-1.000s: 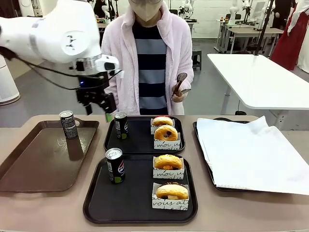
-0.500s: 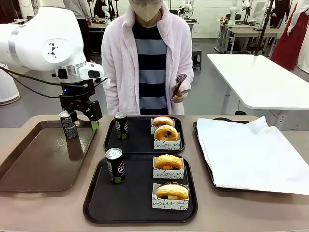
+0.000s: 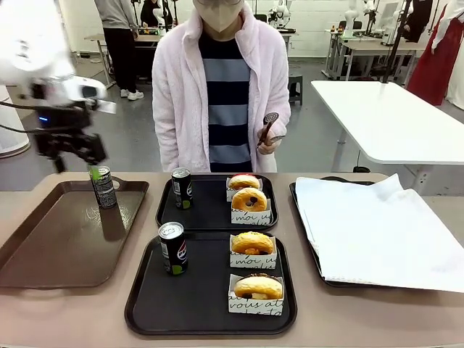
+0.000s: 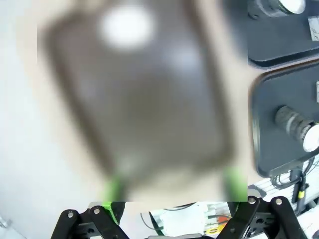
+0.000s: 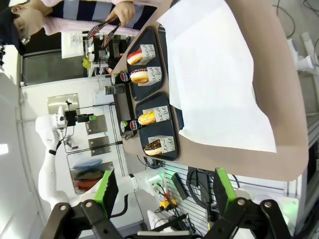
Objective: Set up donuts and drinks on trays.
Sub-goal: Pick up one Pepsi coke from the Handle tray and place it on the Flat Tray without a Pepsi coke.
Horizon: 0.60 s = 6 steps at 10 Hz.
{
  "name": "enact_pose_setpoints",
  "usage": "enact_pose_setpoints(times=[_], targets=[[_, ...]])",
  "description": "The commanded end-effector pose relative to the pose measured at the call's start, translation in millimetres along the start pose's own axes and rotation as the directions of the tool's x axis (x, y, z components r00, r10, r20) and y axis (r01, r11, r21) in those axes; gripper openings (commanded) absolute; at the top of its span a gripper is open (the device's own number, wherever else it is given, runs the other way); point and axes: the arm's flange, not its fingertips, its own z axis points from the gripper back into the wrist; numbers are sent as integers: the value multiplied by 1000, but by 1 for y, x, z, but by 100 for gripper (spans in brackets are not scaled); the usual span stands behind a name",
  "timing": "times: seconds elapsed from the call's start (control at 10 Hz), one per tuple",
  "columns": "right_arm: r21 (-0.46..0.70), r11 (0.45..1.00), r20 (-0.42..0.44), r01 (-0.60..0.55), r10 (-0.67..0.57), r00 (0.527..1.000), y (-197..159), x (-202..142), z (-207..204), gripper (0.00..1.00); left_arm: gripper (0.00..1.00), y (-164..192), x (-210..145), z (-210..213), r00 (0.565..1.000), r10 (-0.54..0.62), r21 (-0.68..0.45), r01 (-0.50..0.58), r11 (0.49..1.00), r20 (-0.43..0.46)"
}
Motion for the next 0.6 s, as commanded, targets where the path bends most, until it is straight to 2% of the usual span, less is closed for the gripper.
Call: enact_pose_setpoints(times=[0.0,0.1,0.2,0.5], targets=[[20,1000,6,-4,4,1000,1,1,1,100,100,21,-1,2,995,97,21,-97,995,-12],[20,1000,6,-4,4,1000,1,1,1,100,100,4,4,0,997,76,61,-76,995,-4],[20,1000,6,-4,4,1000,1,1,1,100,100,30,-7,6,998,59,3,-59,998,2],[20,1000,6,-4,4,1000,1,1,1,100,100,30,-7,6,998,59,3,-59,998,2]])
